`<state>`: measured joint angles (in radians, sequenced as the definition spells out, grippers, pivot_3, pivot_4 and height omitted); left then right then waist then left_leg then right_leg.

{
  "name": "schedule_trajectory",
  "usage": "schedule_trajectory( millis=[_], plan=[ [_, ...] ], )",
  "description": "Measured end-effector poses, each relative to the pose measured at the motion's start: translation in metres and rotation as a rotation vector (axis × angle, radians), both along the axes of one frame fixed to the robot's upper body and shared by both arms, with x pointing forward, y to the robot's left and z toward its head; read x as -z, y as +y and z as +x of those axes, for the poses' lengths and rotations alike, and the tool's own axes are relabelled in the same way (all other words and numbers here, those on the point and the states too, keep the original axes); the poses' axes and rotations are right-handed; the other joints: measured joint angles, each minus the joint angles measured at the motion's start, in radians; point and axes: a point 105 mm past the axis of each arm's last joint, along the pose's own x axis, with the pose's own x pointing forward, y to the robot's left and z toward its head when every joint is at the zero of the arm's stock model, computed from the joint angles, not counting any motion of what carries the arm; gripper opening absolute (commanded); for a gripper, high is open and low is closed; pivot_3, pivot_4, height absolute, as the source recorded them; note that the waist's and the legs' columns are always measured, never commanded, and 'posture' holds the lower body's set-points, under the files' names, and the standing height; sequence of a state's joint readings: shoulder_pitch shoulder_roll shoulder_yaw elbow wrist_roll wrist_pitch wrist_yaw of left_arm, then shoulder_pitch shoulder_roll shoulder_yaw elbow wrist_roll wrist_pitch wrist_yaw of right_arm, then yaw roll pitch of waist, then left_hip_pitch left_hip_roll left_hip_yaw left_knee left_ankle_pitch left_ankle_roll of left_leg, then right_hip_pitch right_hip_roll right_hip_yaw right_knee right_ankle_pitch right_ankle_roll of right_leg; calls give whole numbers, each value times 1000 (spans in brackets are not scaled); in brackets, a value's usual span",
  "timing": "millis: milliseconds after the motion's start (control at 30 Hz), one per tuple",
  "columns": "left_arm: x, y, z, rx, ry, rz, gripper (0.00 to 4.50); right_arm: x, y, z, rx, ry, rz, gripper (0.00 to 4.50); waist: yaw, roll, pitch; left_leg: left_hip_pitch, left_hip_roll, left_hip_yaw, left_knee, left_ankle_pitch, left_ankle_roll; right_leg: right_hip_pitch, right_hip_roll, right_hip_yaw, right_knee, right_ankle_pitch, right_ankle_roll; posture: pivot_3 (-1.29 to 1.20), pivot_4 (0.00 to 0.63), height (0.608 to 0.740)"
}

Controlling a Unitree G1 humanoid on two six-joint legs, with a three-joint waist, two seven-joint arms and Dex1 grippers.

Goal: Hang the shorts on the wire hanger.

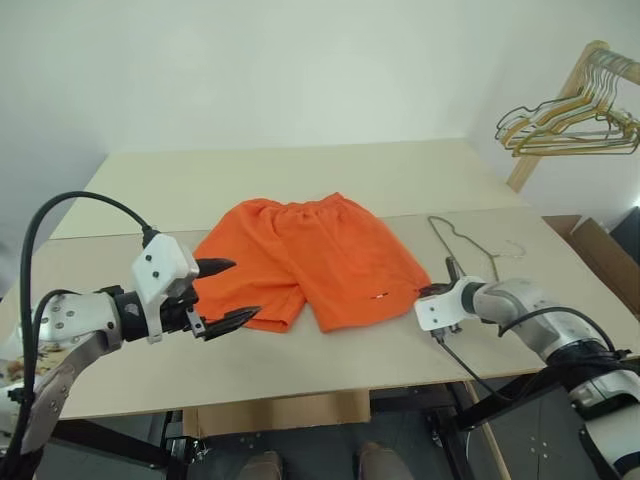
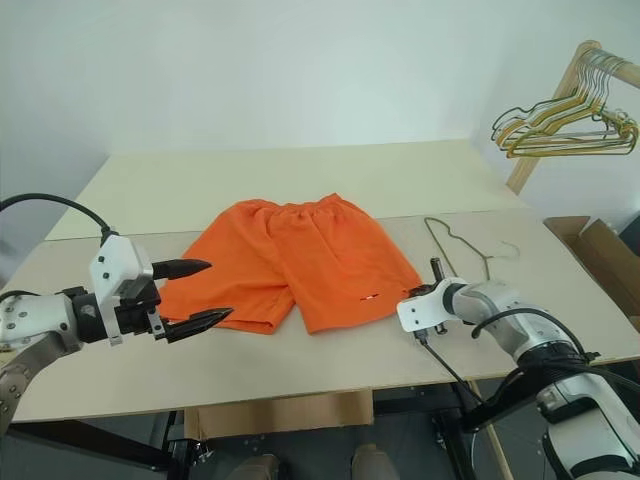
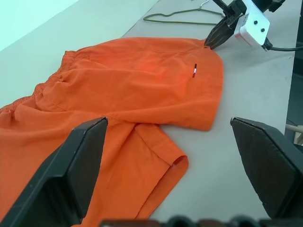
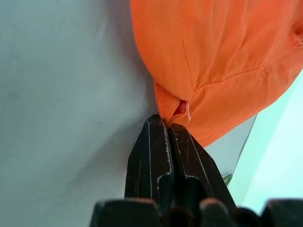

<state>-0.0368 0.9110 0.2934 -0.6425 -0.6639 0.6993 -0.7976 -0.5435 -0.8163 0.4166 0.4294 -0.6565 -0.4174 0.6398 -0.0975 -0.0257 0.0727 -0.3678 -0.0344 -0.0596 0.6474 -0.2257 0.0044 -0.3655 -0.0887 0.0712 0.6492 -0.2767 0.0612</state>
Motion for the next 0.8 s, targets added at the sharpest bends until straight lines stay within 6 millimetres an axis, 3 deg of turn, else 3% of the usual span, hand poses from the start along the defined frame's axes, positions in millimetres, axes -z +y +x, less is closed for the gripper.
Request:
schedule_trajectory(
  millis=[67,133,233,333,433,533,633,800],
  plan=[
    [0,-1,0,3,-1,0,4500,-1,8,-6,41,64,68,12,0,0,0,-1,0,-1,0,0,0,0,0,0,0,0,0,-92,25,740],
    [1,-3,0,12,2,1,4500,-2,37,-23,73,198,208,12,-3,0,0,-1,2,-2,0,-1,-1,-1,2,0,-1,0,0,-100,25,740],
    [2,-9,1,40,3,4,4500,-11,87,-59,-20,377,316,12,-3,1,0,-3,2,-2,0,-1,-1,-3,1,0,0,0,0,-110,27,740],
    [3,-11,1,52,3,12,4500,-28,116,-83,-106,441,339,12,0,0,0,-3,1,-2,0,-1,-1,-3,1,-1,0,0,0,-128,25,740],
    [6,-13,1,64,3,27,4500,-35,156,-92,-178,464,394,12,-4,0,0,-3,1,-2,0,-1,-1,-4,1,-1,0,0,0,-132,28,740],
    [7,-16,1,84,-2,30,4500,-37,183,-91,-224,420,382,12,-9,1,0,-4,1,-2,0,-1,-1,-6,1,-1,0,0,0,-135,30,740],
    [6,-15,3,86,0,29,4500,-34,187,-75,-177,375,363,755,-8,1,0,-4,0,-3,0,-1,-1,-7,0,-2,-1,0,0,-135,34,740],
    [7,-16,3,94,5,29,4500,-23,169,-75,-142,426,311,2497,-8,1,0,-10,-1,-3,0,-1,-1,-11,-1,-2,-1,0,0,-137,40,740]
  ],
)
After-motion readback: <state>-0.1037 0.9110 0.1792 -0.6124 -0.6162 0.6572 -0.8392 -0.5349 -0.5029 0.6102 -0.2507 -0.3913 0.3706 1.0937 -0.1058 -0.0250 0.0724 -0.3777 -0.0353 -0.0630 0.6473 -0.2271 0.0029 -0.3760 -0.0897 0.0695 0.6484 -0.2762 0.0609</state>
